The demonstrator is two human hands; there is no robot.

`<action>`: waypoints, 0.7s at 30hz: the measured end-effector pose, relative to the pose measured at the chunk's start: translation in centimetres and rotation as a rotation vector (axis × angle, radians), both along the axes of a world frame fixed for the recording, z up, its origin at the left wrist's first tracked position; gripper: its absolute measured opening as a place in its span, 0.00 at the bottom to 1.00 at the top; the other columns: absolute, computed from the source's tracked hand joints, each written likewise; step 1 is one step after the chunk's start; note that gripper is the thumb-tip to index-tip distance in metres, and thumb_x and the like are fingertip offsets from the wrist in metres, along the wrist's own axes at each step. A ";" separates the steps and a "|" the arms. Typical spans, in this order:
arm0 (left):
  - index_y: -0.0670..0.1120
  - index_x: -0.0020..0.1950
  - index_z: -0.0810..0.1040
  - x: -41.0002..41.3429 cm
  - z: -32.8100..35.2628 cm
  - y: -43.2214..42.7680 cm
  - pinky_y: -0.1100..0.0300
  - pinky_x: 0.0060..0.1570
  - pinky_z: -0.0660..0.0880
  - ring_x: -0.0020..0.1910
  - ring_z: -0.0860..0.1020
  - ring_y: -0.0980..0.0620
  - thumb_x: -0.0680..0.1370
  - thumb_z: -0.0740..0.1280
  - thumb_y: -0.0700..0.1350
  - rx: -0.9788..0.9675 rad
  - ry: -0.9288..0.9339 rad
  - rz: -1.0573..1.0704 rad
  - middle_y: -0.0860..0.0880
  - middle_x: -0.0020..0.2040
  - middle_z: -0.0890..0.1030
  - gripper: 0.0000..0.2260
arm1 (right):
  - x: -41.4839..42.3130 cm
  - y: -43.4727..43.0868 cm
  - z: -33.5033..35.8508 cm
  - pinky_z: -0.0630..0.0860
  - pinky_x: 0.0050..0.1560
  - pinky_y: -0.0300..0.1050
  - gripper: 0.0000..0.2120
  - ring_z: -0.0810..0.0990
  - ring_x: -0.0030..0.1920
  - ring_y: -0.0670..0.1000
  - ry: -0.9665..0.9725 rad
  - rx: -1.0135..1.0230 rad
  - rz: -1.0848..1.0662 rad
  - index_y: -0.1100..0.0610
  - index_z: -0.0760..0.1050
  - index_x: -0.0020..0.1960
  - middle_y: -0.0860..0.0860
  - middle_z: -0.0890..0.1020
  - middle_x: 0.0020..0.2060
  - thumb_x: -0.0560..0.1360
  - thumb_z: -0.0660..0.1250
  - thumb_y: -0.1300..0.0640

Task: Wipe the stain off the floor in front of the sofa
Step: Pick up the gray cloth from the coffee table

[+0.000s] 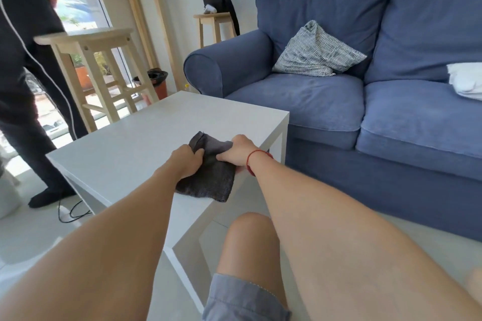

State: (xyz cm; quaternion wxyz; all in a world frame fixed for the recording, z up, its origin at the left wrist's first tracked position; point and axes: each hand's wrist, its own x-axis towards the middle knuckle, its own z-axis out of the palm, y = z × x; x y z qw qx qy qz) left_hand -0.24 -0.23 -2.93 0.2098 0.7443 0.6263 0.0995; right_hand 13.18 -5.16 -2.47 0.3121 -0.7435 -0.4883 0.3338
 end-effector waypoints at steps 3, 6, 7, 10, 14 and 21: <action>0.34 0.70 0.66 3.8 1.1 -1.3 0.49 0.62 0.69 0.65 0.72 0.37 0.82 0.56 0.51 0.064 -0.191 -0.001 0.36 0.66 0.73 0.24 | 3.1 -1.2 0.9 0.79 0.57 0.56 0.28 0.78 0.59 0.61 0.200 0.135 -0.222 0.62 0.71 0.64 0.58 0.78 0.60 0.69 0.74 0.52; 0.35 0.70 0.66 8.4 1.9 -2.8 0.49 0.63 0.69 0.66 0.72 0.37 0.82 0.55 0.51 0.077 -0.322 -0.013 0.37 0.67 0.72 0.23 | 6.7 -2.7 1.8 0.74 0.62 0.47 0.26 0.76 0.62 0.60 0.237 0.249 -0.418 0.63 0.70 0.65 0.58 0.77 0.62 0.72 0.72 0.53; 0.36 0.70 0.66 10.0 2.1 -3.4 0.49 0.62 0.69 0.66 0.72 0.38 0.82 0.55 0.51 0.080 -0.357 -0.025 0.37 0.67 0.72 0.23 | 7.9 -3.3 2.1 0.72 0.61 0.46 0.25 0.76 0.63 0.60 0.230 0.275 -0.485 0.64 0.70 0.65 0.58 0.77 0.62 0.72 0.71 0.54; 0.35 0.68 0.67 14.8 2.5 -5.0 0.50 0.61 0.69 0.65 0.72 0.38 0.82 0.55 0.50 0.073 -0.428 -0.092 0.37 0.66 0.73 0.22 | 11.8 -5.0 2.1 0.73 0.59 0.48 0.20 0.76 0.62 0.60 0.213 0.318 -0.656 0.65 0.73 0.61 0.60 0.78 0.61 0.73 0.69 0.55; 0.36 0.67 0.70 19.9 1.0 -6.4 0.50 0.60 0.70 0.63 0.74 0.38 0.81 0.57 0.49 0.001 -0.443 -0.174 0.37 0.64 0.75 0.21 | 16.1 -7.4 0.4 0.73 0.60 0.49 0.19 0.76 0.61 0.60 0.148 0.294 -0.768 0.64 0.72 0.62 0.60 0.77 0.62 0.75 0.67 0.56; 0.39 0.69 0.67 26.1 -6.0 -7.8 0.52 0.57 0.72 0.62 0.74 0.40 0.80 0.58 0.46 -0.219 -0.370 -0.256 0.40 0.64 0.74 0.19 | 21.8 -10.4 -5.9 0.71 0.59 0.47 0.17 0.75 0.62 0.59 0.109 0.162 -0.828 0.61 0.70 0.65 0.58 0.75 0.63 0.77 0.63 0.59</action>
